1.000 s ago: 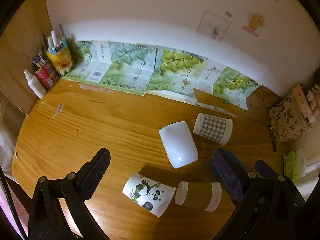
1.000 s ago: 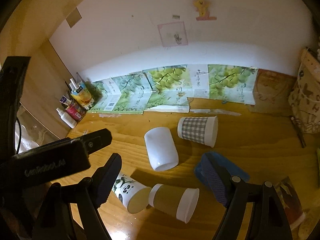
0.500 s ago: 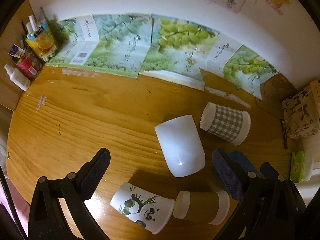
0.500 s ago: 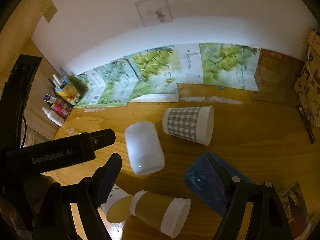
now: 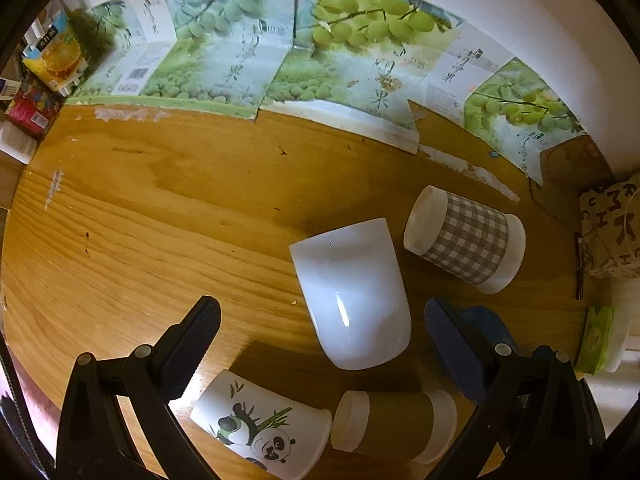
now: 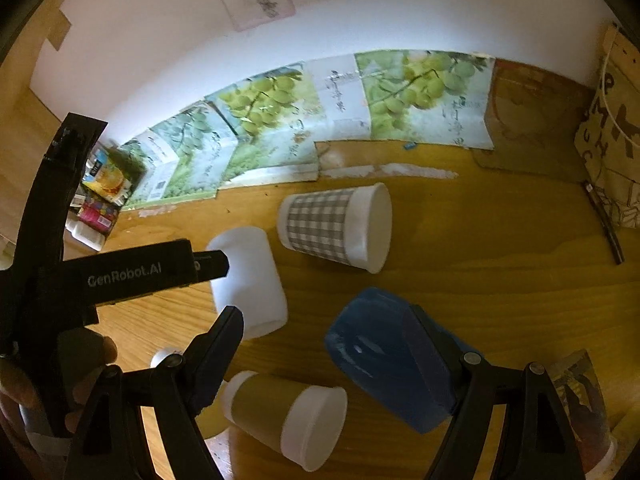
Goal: Flip cup upright
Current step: 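Close the left gripper around the translucent white cup's body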
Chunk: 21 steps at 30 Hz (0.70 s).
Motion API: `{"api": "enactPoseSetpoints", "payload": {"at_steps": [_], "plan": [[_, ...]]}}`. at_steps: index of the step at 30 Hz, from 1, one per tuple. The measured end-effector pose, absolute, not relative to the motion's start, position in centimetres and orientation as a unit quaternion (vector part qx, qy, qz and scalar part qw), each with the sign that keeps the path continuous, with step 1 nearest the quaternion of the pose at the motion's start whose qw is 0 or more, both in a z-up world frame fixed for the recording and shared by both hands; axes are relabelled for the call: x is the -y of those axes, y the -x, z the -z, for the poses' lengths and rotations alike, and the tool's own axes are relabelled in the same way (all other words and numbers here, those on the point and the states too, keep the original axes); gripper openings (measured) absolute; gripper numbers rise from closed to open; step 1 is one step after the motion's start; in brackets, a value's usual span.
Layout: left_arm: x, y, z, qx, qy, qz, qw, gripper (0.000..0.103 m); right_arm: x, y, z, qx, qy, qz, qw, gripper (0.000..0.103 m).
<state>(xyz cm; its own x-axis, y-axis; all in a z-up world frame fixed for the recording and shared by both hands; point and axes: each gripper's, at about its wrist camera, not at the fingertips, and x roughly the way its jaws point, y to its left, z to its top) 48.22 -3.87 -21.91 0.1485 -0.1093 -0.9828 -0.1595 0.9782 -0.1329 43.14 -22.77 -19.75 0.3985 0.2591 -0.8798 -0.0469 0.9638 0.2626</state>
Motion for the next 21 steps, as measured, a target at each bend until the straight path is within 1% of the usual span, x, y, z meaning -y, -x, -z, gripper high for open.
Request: {"api": "enactPoseSetpoints", "payload": {"at_steps": [5, 8, 13, 21], "plan": [[3.8, -49.0, 22.7, -0.661, 0.104, -0.026, 0.743, 0.102, 23.2, -43.2, 20.1, -0.554, -0.097, -0.086, 0.822, 0.082], [3.8, -49.3, 23.1, -0.660, 0.107, -0.032, 0.743, 0.098, 23.5, -43.0, 20.2, -0.564, -0.099, -0.087, 0.815, 0.082], [3.9, -49.7, 24.0, -0.669, 0.120, -0.032, 0.733, 0.096, 23.8, -42.9, 20.2, -0.572, -0.103, -0.089, 0.809, 0.082], [4.2, -50.4, 25.2, -0.682, 0.123, -0.027, 0.721, 0.088, 24.4, -43.0, 20.4, -0.577, -0.108, -0.084, 0.805, 0.082]]}}
